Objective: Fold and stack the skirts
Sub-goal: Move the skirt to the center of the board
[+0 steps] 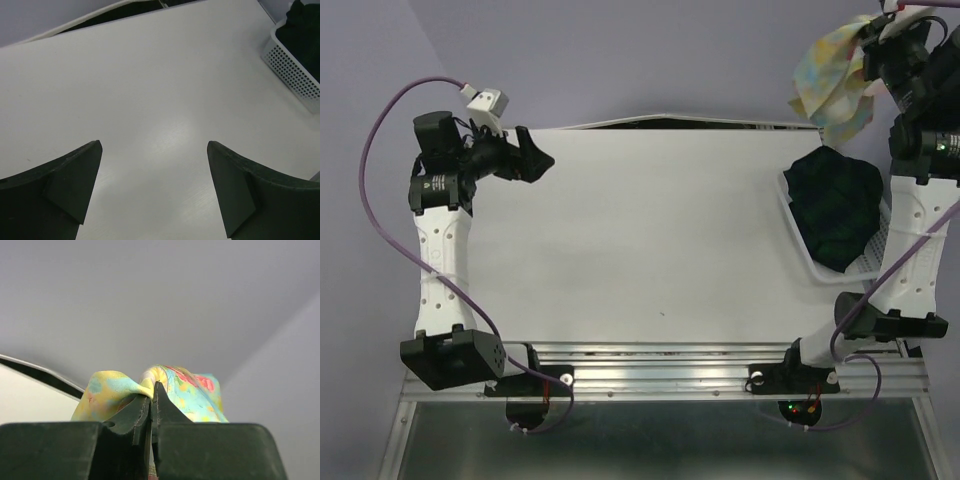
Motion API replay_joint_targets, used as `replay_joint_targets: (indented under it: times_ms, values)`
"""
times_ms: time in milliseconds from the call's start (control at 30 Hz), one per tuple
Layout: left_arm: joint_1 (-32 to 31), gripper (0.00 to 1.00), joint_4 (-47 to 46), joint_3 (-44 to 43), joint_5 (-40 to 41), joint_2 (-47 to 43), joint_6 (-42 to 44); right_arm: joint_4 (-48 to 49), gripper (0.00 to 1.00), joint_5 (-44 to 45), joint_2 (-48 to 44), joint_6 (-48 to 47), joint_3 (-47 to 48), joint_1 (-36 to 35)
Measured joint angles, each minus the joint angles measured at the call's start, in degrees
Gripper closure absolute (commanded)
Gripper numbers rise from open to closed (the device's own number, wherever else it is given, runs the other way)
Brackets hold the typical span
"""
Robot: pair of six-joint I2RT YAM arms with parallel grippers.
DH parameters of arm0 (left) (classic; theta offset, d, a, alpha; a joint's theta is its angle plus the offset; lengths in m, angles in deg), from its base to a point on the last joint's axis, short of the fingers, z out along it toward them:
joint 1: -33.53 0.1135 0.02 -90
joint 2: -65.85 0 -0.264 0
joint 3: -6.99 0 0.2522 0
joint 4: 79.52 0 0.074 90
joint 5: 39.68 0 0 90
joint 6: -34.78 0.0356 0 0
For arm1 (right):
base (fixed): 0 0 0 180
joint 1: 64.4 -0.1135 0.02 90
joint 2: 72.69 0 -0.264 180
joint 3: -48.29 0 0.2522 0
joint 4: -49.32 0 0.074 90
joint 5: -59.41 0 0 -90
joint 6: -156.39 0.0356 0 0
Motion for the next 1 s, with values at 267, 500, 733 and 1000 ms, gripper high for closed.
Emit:
replay_joint_targets:
  times_ms: [267,500,733,1000]
  values:
    - [8.1,0.01,-2.1,-3.1,-6.2,3.2,-3.6,5.1,0.99,-8.5,1.8,6.2,-8.9,-21.8]
    - [8.4,0.01,-2.1,-1.3,-5.8,3.2,-2.0,8.7,0.99,-6.0,4.3,7.2,-40.7,-42.7]
    - [8.4,0.02,-0.1,4.5,-3.5,3.1,3.3,9.0,0.99,-5.3,13.5,19.0,-46.1,-49.4]
    - [8.5,0.02,-1.3,10.1,-4.5,-0.4,4.8,11.0,0.99,-1.4,6.4,26.3,-40.3,-48.2]
